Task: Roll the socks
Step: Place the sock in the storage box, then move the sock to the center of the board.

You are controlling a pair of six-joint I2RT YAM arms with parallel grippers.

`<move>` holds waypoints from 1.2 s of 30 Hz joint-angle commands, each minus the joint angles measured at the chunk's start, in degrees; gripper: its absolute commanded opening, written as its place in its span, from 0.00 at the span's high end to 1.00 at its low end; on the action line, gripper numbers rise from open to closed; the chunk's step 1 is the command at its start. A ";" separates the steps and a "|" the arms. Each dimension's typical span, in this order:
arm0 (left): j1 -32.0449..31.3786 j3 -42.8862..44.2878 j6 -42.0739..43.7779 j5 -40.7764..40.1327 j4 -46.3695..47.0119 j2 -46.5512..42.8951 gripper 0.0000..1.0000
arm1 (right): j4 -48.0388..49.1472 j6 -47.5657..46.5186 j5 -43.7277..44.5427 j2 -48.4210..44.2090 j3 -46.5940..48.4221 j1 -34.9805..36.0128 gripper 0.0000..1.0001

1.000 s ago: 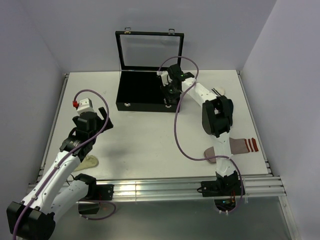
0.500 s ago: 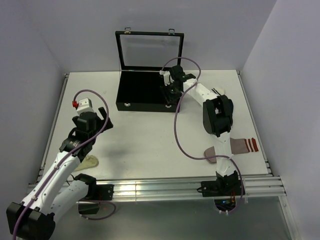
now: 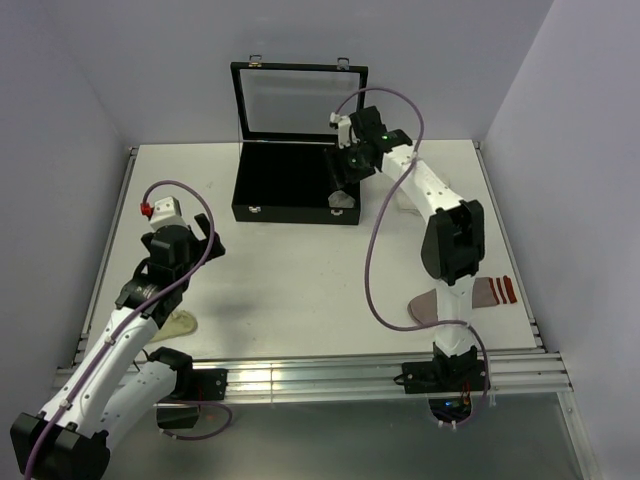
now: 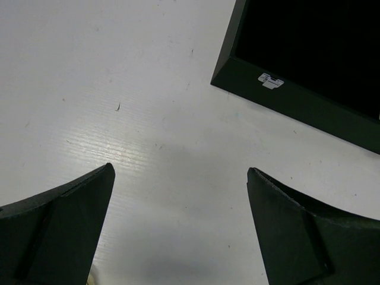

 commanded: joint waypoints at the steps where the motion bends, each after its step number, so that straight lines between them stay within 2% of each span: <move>1: 0.28 -0.25 -0.56 -1.36 1.51 -1.22 0.01 | 3.39 4.01 3.05 -7.73 -2.00 -1.63 0.29; 5: 0.28 -0.16 -0.74 -1.54 1.51 -1.31 0.00 | 8.49 10.85 9.80 -12.57 -8.95 -4.79 0.42; 9: 0.28 0.01 -0.74 -1.54 1.24 -1.31 0.01 | 11.21 17.28 13.86 -15.55 -15.71 -11.19 0.51; 13: 0.28 -0.07 -0.65 -1.54 1.51 -1.57 0.01 | 11.66 20.63 13.08 -14.78 -19.33 -16.47 0.53; 18: 0.28 0.10 -0.48 -1.36 1.68 -1.84 0.01 | 11.04 21.16 12.90 -9.42 -19.43 -20.35 0.53; 29: 0.28 0.01 -0.48 -1.80 1.51 -2.10 0.01 | 13.24 19.31 12.73 2.18 -16.00 -22.82 0.55; 36: 0.28 0.10 -0.39 -1.80 1.77 -1.93 0.01 | 12.80 18.96 12.37 2.90 -19.06 -22.64 0.56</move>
